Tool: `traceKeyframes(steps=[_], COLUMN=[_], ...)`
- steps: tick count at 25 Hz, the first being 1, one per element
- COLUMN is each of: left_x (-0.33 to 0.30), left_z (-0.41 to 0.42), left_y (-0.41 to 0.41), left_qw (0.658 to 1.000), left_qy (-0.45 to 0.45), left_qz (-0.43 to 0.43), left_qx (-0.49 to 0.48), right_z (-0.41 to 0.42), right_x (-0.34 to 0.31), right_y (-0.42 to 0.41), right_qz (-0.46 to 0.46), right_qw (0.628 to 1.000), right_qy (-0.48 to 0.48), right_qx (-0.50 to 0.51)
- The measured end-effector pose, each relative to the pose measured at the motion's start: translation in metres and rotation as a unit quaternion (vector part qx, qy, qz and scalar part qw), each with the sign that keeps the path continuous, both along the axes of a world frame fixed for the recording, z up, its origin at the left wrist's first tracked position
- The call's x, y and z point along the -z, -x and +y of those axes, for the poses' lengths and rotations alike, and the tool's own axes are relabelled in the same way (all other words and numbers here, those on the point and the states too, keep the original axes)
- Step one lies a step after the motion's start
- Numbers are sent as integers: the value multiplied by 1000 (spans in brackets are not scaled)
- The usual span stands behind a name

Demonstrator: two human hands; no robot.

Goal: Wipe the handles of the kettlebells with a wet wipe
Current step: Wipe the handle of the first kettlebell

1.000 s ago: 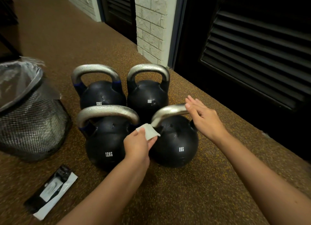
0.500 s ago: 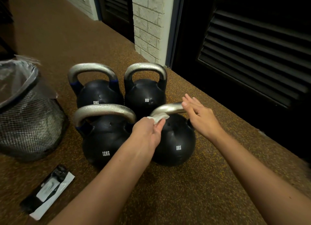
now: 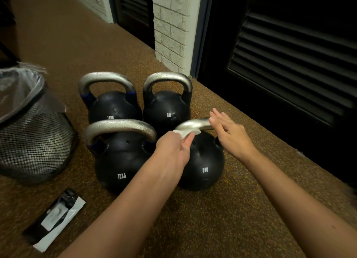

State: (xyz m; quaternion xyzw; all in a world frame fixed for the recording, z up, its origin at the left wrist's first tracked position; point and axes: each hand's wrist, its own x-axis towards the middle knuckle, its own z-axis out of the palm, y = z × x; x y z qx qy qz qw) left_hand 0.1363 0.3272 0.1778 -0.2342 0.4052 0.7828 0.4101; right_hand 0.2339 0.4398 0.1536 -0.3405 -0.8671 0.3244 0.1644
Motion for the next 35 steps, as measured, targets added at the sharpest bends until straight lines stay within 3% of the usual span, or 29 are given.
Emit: traceKeyframes(steps=[6, 8, 9, 10, 12, 13, 15, 19, 20, 21, 23, 24, 25, 28, 29, 33, 35], left_x=[-2, -9, -8, -4, 17, 32, 56, 79, 84, 87, 85, 80, 76, 75, 79, 82, 69], left_z=[-9, -16, -18, -20, -22, -22, -19, -16, -19, -21, -17, -13, -9, -9, -14, -10, 9], left_y=[3, 12, 17, 22, 20, 15, 4, 11, 16, 20, 26, 26, 27, 30, 33, 35, 29], left_qw=[990, 972, 945, 887, 697, 619, 526, 328, 312, 335, 416, 422, 397, 248, 233, 303, 305], left_qy=[-62, -13, 53, 144, 301, 330, 332, 278, 273, 277, 279, 278, 270, 218, 201, 214, 221], left_qz=[109, 226, 316, 430, 629, 681, 744, 885, 893, 883, 847, 843, 856, 921, 929, 906, 902], left_qx=[71, 59, 67, 87, 166, 209, 245, 177, 174, 178, 180, 185, 190, 207, 206, 203, 212], right_z=[0, 1, 1, 1, 1, 0, 0, 1, 1, 1, 0, 0, -1, -1, -1, 0, 0], right_x=[0, 0, 0, -1, -1, -1, 0, 1, 1, 0, -1, -2, -3, -5, -6, -6, -6], right_y=[-1, -2, -3, -3, -3, -3, -2, -2, -3, -3, -3, -3, -2, -3, -4, -3, -4], right_qz=[2, -2, -3, -4, -7, -9, -8, -4, -3, -3, 0, 3, 5, 2, -2, 2, 12], right_qw=[1000, 1000, 1000, 1000, 1000, 1000, 1000, 1000, 1000, 1000, 1000, 1000, 1000, 999, 999, 999, 999], right_qy=[2, 0, -1, -1, -4, -5, -4, 9, 11, 11, 15, 21, 28, 36, 35, 41, 51], right_qx=[-4, -7, -8, -8, -9, -10, -9, -7, -8, -10, -8, -5, -2, -1, -3, -2, 3])
